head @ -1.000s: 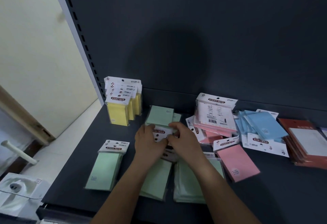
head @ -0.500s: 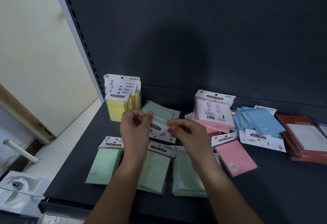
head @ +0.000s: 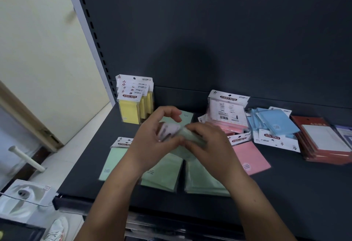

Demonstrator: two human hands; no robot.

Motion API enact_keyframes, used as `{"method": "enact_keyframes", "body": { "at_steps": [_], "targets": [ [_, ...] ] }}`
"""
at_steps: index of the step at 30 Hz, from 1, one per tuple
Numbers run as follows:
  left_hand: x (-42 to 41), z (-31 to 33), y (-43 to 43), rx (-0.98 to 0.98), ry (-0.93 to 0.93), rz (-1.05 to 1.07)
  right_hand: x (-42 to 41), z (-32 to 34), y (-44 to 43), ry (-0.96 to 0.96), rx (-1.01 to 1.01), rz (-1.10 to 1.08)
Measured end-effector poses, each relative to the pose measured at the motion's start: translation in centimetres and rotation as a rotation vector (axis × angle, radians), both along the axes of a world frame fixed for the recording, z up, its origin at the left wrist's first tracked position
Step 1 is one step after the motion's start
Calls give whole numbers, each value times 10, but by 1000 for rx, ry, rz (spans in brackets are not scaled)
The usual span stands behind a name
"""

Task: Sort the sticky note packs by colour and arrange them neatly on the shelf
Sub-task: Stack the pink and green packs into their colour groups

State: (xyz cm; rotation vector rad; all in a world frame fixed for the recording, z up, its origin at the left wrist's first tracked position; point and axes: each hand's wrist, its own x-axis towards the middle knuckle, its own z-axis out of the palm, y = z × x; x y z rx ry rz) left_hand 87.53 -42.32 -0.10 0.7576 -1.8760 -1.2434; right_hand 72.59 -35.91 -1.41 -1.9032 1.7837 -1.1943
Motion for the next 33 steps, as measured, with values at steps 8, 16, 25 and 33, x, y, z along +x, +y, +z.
{"method": "enact_keyframes", "body": {
  "at_steps": [8, 16, 25, 33],
  "targets": [
    [13, -27, 4, 613, 236, 203, 27, -18, 7, -829, 85, -164],
    [17, -57, 12, 301, -159, 459, 43, -36, 14, -73, 279, -346],
    [27, -65, 25, 112, -457, 404, 51, -34, 11, 332, 399, -332],
    [27, -62, 29, 216, -446, 386, 52, -41, 4, 228, 378, -305]
  ]
}}
